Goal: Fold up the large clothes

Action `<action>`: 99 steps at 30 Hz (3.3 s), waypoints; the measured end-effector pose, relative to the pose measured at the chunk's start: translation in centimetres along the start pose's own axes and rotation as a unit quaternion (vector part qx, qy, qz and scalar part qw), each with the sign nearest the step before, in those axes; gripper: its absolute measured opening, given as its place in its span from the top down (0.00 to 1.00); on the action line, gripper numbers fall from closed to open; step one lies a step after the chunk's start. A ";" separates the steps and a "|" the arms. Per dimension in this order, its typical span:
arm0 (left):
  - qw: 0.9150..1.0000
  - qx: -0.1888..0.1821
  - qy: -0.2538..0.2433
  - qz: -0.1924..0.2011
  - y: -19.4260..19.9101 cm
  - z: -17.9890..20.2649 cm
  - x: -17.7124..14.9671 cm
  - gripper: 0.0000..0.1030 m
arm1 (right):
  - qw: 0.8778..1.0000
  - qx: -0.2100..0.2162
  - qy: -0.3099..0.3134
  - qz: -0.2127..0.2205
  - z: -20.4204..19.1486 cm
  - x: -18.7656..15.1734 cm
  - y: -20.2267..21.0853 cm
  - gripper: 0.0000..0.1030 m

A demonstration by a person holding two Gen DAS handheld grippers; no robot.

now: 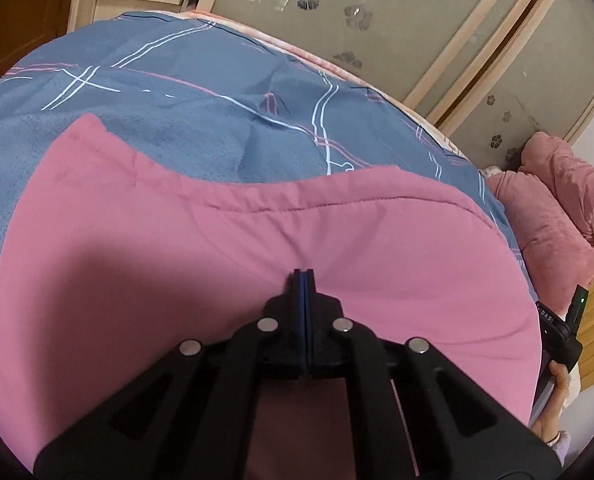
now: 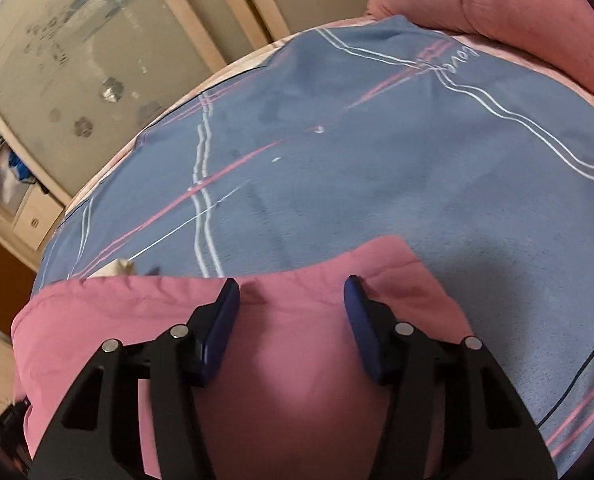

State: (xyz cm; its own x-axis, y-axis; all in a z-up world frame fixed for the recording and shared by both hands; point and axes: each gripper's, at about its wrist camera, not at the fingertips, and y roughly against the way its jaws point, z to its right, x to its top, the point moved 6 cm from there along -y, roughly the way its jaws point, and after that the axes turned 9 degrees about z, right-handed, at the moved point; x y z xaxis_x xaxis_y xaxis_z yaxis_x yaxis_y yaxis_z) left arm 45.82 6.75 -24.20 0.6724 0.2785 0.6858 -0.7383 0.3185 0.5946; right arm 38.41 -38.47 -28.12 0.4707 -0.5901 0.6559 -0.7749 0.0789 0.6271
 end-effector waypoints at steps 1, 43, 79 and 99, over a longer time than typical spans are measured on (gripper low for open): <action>1.000 0.001 0.007 0.003 0.4 -0.3 0.0 0.97 | 1.000 -0.005 -0.002 0.005 -0.1 0.3 0.1 0.46; 0.977 0.131 -0.168 0.011 7.7 2.7 -7.7 0.02 | 0.980 0.005 0.194 0.029 -3.8 -8.6 11.2 0.01; 0.954 0.138 -0.222 0.150 27.7 10.6 -15.4 0.02 | 0.946 0.003 0.263 0.187 -10.4 -18.0 33.0 0.01; 0.951 0.143 -0.232 0.145 27.1 10.5 -15.8 0.02 | 0.942 -0.003 0.272 0.195 -10.4 -18.4 32.9 0.01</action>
State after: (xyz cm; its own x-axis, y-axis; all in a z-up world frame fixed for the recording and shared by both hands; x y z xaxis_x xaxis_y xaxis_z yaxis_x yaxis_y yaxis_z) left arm 14.66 1.43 -14.52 0.3918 -0.1337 0.9103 -0.9179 0.0111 0.3967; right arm 8.64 -16.61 -15.19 0.2990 -0.0165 0.9541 -0.9317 0.2108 0.2957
